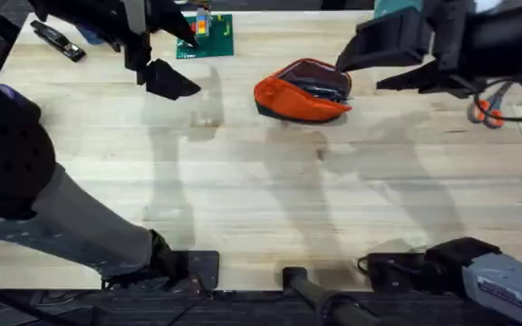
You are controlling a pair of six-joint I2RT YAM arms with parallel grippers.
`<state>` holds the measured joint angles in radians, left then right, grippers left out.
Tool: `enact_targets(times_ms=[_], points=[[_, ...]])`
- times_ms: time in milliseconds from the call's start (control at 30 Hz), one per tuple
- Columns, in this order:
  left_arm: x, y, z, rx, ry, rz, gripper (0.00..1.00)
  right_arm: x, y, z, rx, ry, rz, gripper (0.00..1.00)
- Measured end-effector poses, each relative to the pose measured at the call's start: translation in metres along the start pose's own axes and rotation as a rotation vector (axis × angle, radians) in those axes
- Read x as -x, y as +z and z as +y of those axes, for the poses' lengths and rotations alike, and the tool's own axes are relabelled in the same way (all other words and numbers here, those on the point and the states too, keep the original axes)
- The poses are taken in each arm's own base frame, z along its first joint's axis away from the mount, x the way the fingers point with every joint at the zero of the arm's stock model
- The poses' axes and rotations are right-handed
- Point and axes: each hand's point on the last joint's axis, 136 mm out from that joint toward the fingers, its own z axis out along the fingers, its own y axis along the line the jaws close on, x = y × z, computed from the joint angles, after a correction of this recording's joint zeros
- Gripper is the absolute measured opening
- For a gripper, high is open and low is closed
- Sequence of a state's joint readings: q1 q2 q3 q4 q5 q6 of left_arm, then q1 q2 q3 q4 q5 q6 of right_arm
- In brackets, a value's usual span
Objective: Unzip the bag, pick up the pens from the table one at a time and place them inside, then zip the bag closed.
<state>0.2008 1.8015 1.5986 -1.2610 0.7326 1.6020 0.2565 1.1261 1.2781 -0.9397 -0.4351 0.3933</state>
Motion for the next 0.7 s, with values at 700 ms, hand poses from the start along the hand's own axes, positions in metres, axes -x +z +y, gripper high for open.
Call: enact_targets(times_ms=[700], points=[[0.0,0.0,0.0,0.0,0.0,0.0,0.995,0.009,0.071,0.013,-0.105,0.052,0.011,0.997]])
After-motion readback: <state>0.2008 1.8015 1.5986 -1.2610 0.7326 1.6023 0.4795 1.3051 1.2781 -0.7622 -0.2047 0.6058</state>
